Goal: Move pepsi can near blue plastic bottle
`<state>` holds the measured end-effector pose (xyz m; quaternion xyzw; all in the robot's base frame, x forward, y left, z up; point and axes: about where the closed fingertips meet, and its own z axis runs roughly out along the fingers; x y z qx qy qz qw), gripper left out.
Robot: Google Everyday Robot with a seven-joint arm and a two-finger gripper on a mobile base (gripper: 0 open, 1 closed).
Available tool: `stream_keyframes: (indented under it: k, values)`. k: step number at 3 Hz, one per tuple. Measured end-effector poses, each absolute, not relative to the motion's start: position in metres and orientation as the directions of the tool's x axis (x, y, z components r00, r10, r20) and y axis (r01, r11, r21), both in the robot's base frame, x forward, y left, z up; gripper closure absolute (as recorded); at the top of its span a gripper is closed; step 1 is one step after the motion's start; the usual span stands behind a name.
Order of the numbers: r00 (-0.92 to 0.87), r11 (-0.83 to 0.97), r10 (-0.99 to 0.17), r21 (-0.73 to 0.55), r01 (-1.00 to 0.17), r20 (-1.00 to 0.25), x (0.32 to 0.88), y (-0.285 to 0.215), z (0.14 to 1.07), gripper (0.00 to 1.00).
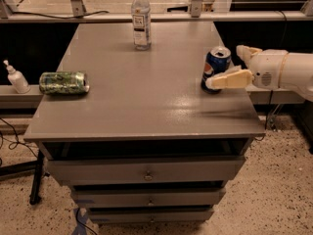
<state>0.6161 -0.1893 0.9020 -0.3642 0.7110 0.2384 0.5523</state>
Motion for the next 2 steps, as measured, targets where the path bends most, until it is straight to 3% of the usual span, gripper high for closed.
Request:
stream_keyframes:
  k: [1, 2]
  values:
    - [-0.106, 0.598, -0.245, -0.064, -0.799, -0.964, 0.624, -0.168, 0.891, 0.00]
    - [-0.069, 0.590, -0.244, -0.091, -0.802, -0.967, 0.632, -0.158, 0.887, 0.18]
